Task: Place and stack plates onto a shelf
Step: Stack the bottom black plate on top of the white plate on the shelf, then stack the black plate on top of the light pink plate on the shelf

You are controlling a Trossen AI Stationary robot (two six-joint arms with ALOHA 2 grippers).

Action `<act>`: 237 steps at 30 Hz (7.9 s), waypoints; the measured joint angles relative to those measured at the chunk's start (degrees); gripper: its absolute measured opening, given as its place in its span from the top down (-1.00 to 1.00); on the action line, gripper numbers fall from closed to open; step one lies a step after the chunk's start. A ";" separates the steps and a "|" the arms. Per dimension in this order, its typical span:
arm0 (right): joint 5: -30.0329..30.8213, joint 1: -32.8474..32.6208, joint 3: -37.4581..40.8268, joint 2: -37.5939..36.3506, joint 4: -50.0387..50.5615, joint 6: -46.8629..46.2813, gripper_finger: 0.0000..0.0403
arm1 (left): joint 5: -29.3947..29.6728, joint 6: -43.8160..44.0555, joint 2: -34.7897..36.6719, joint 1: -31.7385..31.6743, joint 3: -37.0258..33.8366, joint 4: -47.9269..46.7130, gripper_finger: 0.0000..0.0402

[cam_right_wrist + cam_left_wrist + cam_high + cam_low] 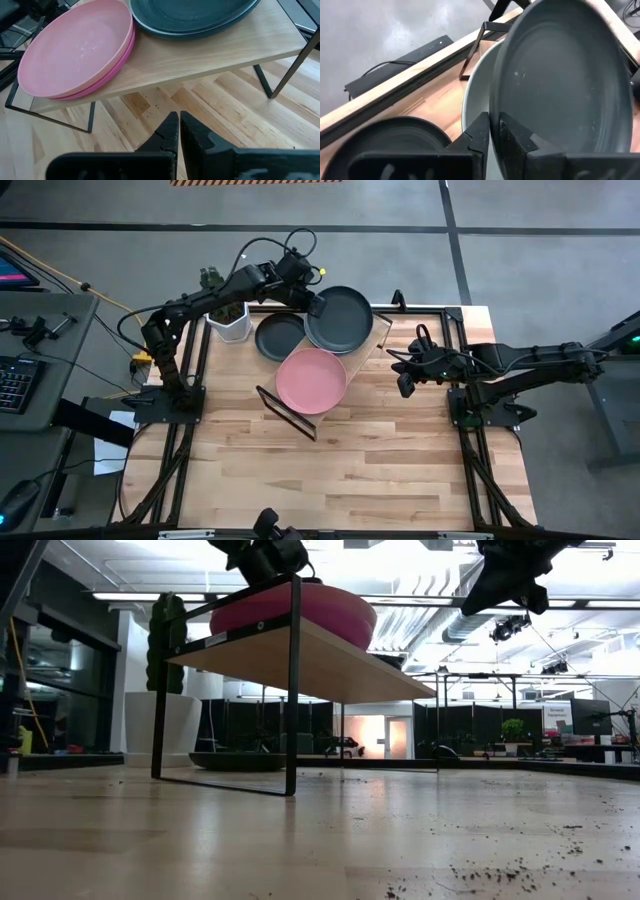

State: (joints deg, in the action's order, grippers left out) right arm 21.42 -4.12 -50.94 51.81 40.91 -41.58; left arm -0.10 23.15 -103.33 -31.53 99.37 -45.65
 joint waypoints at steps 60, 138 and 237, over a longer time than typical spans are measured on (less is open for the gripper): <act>3.13 0.02 0.02 0.00 -2.40 -3.02 1.00 | 5.23 -3.93 29.53 12.17 -21.78 20.78 0.21; 2.44 0.02 0.02 0.00 -2.99 -5.97 1.00 | 25.05 61.88 16.70 3.54 -62.82 28.43 0.84; 8.36 0.00 0.02 -2.72 -12.45 5.13 1.00 | -1.16 15.15 16.67 29.33 -0.78 -15.11 1.00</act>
State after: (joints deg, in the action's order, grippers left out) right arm 29.78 -4.12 -50.92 49.09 28.45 -36.45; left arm -1.26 38.30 -86.66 -2.20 98.59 -60.76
